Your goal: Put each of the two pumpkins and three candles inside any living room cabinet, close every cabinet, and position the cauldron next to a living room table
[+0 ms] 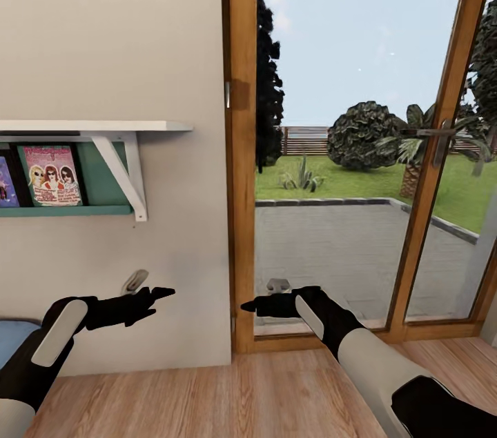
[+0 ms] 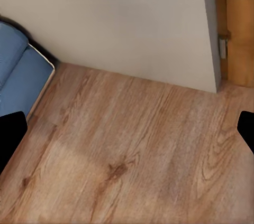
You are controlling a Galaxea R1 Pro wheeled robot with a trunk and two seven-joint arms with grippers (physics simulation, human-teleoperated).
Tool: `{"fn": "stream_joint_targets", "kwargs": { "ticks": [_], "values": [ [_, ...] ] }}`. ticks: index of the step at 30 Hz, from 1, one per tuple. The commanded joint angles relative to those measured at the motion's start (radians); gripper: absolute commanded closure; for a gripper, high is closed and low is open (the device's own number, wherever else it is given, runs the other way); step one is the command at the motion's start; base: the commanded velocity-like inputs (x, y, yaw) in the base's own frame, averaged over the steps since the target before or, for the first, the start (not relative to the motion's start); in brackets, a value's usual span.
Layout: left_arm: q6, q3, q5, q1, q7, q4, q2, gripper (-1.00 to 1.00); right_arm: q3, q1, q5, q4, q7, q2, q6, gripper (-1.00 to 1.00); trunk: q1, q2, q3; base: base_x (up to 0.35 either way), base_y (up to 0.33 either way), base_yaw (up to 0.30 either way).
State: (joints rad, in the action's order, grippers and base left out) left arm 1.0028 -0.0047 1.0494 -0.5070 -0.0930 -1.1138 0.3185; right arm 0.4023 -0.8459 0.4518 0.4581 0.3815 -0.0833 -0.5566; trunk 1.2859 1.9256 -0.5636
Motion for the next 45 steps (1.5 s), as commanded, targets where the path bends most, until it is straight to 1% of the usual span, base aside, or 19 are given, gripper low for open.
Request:
{"fn": "stream_joint_targets", "kwargs": {
  "ticks": [1, 7, 12, 16, 21, 26, 45],
  "values": [
    [0.002, 0.000, -0.009, -0.001, -0.010, 0.000, 0.001, -1.00, 0.003, -0.001, 0.002, 0.001, 0.000, 0.000, -0.003, -1.00, 0.000, 0.001, -0.001, 0.000, 0.000, 0.000],
    [0.002, 0.000, -0.008, -0.001, -0.010, 0.000, 0.001, -1.00, 0.003, -0.001, 0.006, 0.001, 0.002, 0.000, -0.001, -1.00, 0.000, 0.001, 0.003, 0.062, 0.070, -0.138],
    [0.002, -0.001, 0.008, -0.001, -0.010, 0.000, 0.001, -1.00, 0.003, -0.001, 0.007, 0.001, 0.001, 0.000, -0.001, -1.00, 0.000, 0.001, 0.007, 0.137, 0.099, -0.173],
    [0.002, -0.001, 0.012, -0.001, -0.010, 0.000, 0.002, -1.00, 0.003, -0.001, 0.007, 0.001, 0.001, 0.000, -0.003, -1.00, 0.000, 0.001, 0.007, 0.018, 0.011, -0.027],
    [0.002, -0.001, 0.020, 0.000, -0.010, 0.000, 0.021, -1.00, 0.003, -0.001, 0.007, 0.001, 0.000, 0.000, -0.002, -1.00, 0.000, 0.001, 0.007, 0.001, 0.001, -0.001],
    [0.002, -0.002, 0.031, 0.000, -0.010, 0.000, 0.025, -1.00, 0.003, -0.001, 0.008, 0.001, 0.001, 0.000, -0.001, -1.00, 0.000, 0.001, 0.009, 0.029, 0.007, -0.056],
    [0.002, -0.002, 0.034, 0.000, -0.010, 0.000, 0.025, -1.00, 0.003, -0.001, 0.008, 0.001, 0.002, 0.000, 0.000, -1.00, 0.000, 0.001, 0.029, 0.022, 0.014, -0.215]
  ]
}}
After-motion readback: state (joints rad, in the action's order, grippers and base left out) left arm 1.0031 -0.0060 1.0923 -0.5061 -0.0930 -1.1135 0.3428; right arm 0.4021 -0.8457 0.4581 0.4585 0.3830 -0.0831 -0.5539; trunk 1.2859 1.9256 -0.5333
